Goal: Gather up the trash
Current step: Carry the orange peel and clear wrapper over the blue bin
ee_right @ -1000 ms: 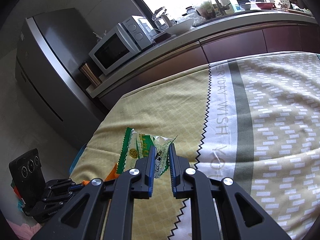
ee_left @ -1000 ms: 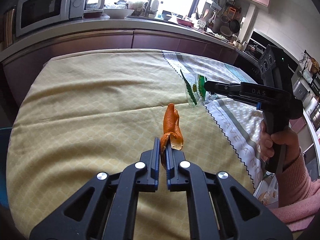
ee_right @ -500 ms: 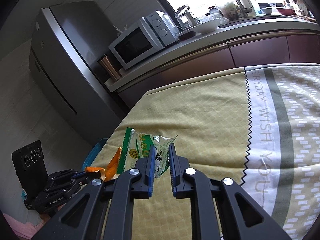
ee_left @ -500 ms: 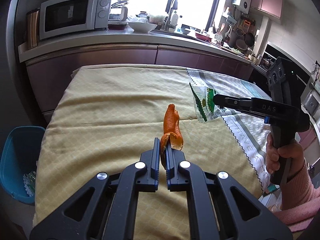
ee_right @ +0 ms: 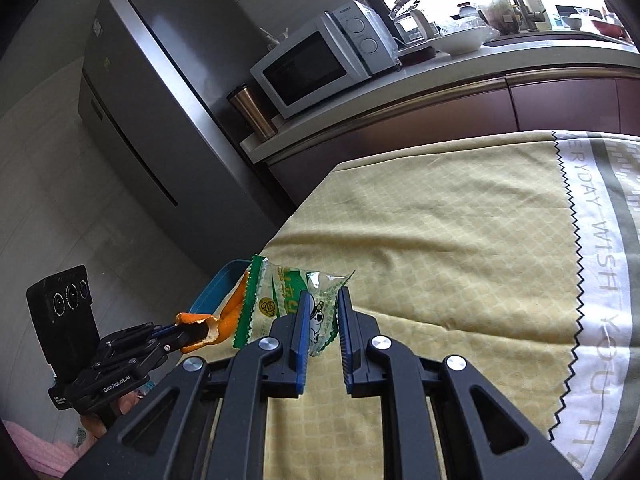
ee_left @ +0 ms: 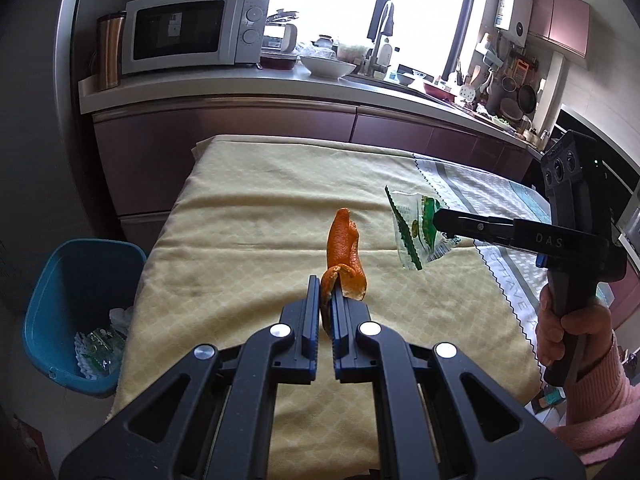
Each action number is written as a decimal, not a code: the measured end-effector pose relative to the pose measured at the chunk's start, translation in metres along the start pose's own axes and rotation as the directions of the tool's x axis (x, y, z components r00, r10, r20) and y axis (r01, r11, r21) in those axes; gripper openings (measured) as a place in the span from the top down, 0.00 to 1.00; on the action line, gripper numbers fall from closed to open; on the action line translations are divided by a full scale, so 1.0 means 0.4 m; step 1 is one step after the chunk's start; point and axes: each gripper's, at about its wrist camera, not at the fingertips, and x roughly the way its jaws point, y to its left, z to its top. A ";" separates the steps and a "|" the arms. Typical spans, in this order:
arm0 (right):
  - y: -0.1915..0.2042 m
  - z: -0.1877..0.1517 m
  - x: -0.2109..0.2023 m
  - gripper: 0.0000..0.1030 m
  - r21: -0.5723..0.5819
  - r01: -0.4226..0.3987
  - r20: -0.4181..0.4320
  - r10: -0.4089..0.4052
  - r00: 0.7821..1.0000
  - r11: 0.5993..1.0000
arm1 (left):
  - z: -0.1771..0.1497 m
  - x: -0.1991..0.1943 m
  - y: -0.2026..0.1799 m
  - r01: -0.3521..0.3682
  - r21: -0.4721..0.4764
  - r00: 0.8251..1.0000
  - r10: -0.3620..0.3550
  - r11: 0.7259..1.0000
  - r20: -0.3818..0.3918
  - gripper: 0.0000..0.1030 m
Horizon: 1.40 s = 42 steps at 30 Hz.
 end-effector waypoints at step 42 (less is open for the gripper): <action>0.135 0.013 0.137 0.88 -0.102 -0.119 -0.087 0.110 0.990 0.988 | -0.024 -0.109 0.143 -0.117 -0.102 0.991 0.123 0.988 0.049 0.95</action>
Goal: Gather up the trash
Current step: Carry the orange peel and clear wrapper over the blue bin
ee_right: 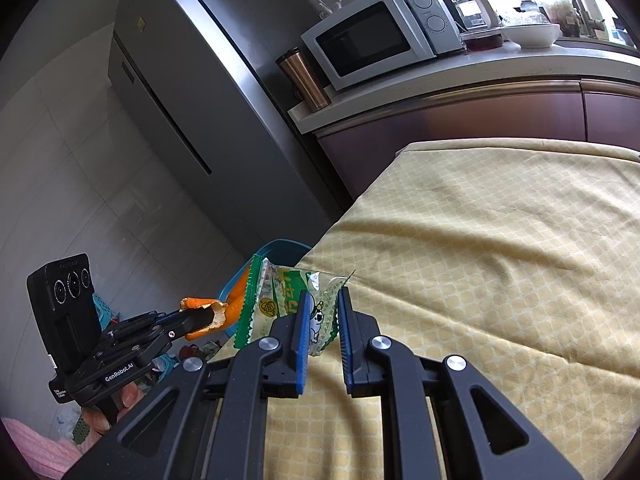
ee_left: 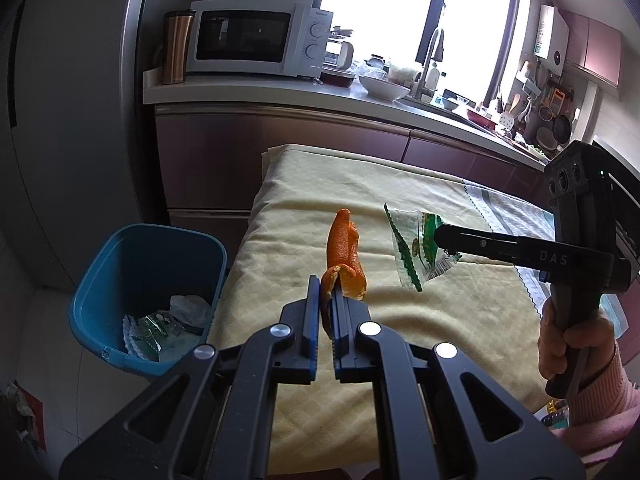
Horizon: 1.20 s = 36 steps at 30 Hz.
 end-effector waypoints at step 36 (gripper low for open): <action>0.069 0.030 0.072 0.88 -0.067 -0.039 -0.041 0.036 0.998 0.997 | 0.001 -0.033 0.085 -0.053 -0.069 0.998 0.055 0.996 0.026 0.95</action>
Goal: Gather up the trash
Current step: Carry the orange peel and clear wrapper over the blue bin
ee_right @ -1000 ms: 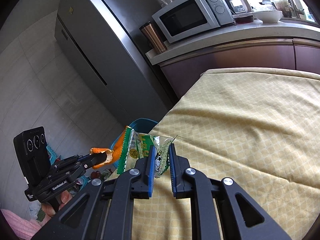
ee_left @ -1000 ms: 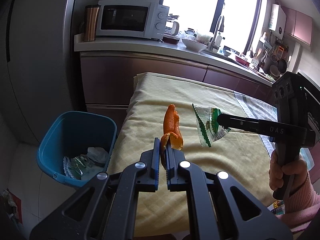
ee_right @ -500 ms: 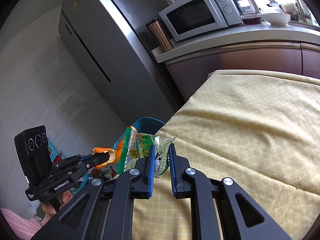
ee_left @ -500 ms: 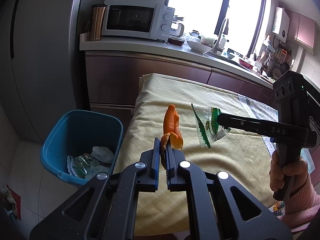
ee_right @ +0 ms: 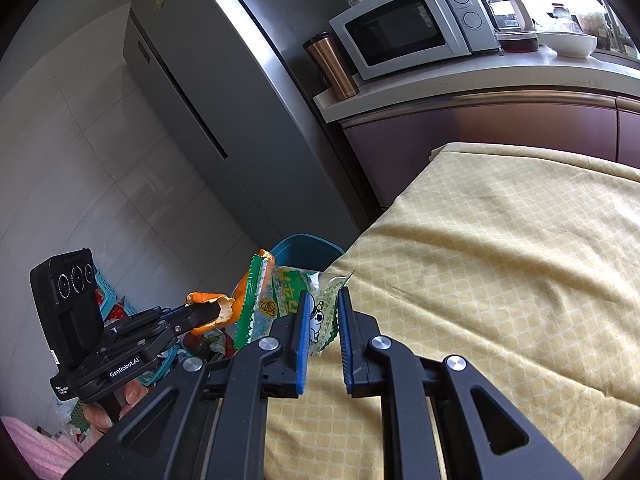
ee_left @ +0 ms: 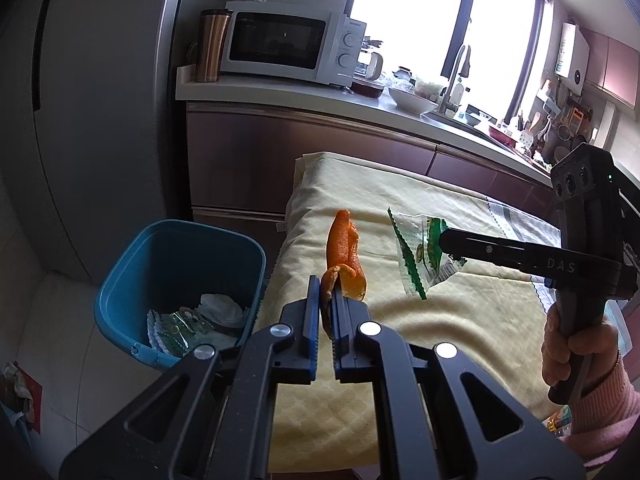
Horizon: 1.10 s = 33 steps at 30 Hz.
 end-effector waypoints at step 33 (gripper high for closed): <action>0.067 0.042 0.091 0.88 -0.066 -0.029 -0.043 0.027 0.999 0.997 | 0.006 -0.017 0.065 -0.066 -0.052 0.998 0.067 0.996 0.017 0.95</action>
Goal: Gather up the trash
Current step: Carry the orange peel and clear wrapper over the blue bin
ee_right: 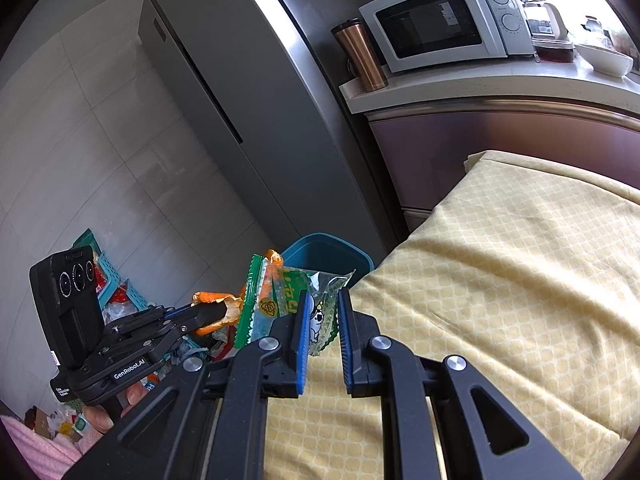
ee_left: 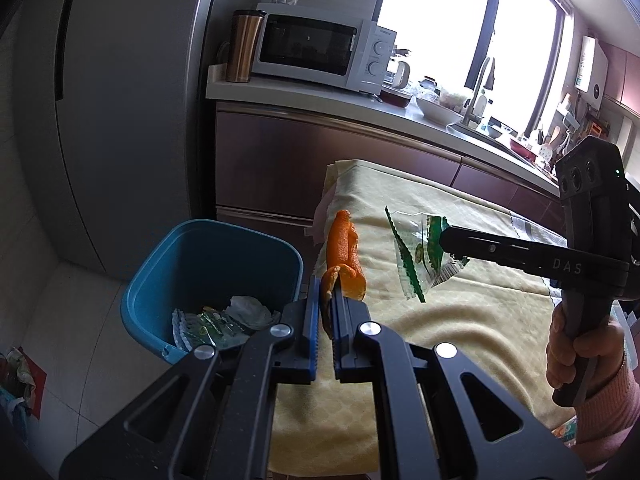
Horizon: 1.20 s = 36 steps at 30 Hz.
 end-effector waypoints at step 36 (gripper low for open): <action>0.036 0.025 0.091 0.88 -0.038 0.001 -0.056 -0.003 0.998 0.999 | -0.008 0.009 0.059 -0.063 -0.059 0.998 0.063 0.996 -0.009 0.95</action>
